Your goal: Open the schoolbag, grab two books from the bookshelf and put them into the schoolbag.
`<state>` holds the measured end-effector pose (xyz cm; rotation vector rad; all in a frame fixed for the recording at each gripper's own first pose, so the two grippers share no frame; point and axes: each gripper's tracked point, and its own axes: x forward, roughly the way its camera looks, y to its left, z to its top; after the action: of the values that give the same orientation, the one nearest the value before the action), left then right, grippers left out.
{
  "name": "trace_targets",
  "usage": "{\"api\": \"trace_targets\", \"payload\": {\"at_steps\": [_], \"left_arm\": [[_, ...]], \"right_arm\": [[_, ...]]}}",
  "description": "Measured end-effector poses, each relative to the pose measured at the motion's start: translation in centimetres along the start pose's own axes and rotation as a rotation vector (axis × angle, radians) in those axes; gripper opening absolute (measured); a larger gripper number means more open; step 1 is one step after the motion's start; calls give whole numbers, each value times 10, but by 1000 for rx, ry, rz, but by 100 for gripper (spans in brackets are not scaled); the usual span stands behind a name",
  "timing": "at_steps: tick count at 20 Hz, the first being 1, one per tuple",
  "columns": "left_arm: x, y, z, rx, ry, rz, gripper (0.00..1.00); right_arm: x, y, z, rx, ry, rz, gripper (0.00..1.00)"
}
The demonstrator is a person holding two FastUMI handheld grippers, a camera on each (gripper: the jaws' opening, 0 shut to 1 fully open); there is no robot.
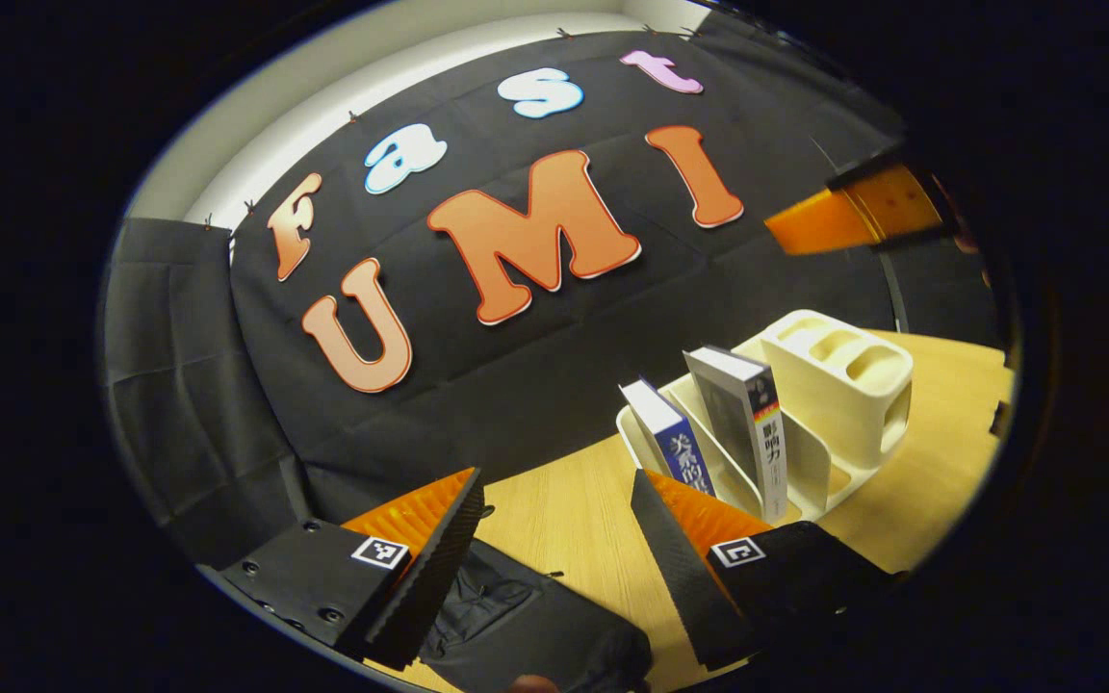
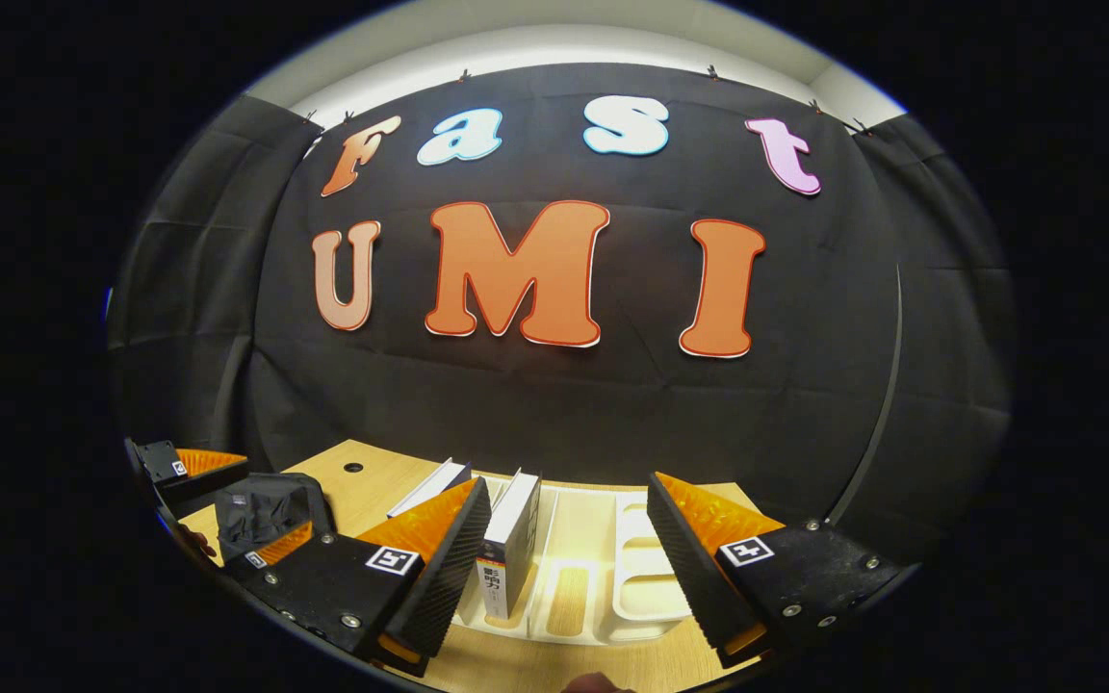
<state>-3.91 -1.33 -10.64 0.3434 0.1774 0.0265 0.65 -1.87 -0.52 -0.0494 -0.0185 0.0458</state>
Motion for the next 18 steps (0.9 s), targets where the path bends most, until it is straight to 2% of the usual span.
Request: {"api": "trace_targets", "payload": {"at_steps": [11, 18], "left_arm": [[-31, -21, -107, 247, 202, 37, 98], [-53, -18, -179, 377, 350, 49, 98]], "right_arm": [[-3, -10, -14, -20, 9, 57, 98], [-1, -5, -22, -34, 15, 124, 97]]}}
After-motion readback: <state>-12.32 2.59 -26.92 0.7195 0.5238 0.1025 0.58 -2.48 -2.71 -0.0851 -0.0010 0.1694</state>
